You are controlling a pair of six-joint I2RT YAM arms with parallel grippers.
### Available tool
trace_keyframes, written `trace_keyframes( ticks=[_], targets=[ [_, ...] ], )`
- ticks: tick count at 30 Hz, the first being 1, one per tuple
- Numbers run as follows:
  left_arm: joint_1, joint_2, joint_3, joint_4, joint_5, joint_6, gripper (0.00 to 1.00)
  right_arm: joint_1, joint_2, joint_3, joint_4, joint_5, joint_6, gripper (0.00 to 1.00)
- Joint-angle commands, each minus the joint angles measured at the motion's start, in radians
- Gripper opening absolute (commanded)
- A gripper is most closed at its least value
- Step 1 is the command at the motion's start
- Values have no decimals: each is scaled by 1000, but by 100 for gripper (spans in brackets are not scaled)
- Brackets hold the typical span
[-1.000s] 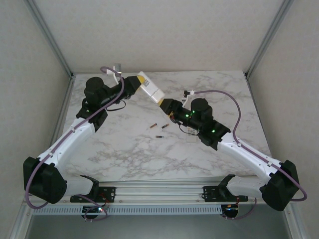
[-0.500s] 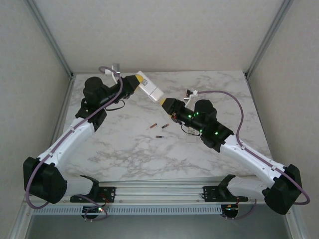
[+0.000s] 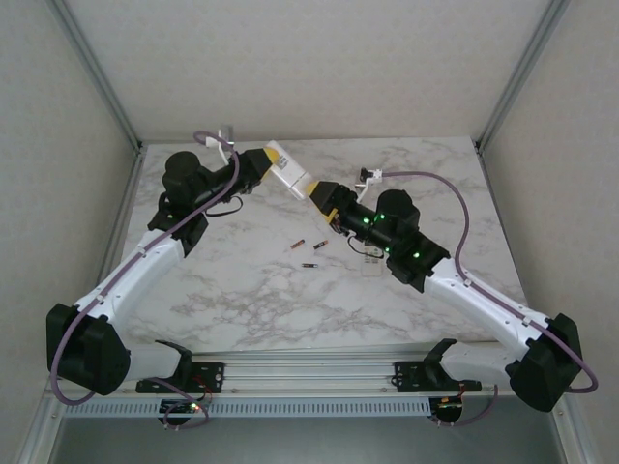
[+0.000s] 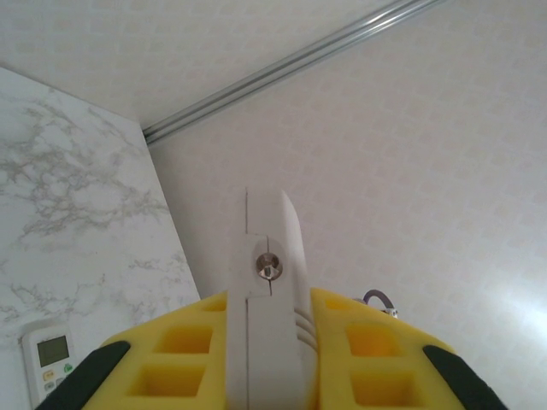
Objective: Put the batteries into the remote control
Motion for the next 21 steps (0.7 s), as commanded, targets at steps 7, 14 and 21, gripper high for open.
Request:
trace_keyframes(
  ticks=[7, 14, 21],
  targets=[
    [-20, -27, 24, -75, -14, 131, 0, -1, 87, 132, -91, -13, 19, 70],
    [-55, -40, 55, -156, -47, 246, 0, -1, 114, 176, -216, 9, 13, 65],
    [-81, -42, 90, -242, -94, 349, 0, 0, 133, 193, -272, 13, 16, 57]
  ],
)
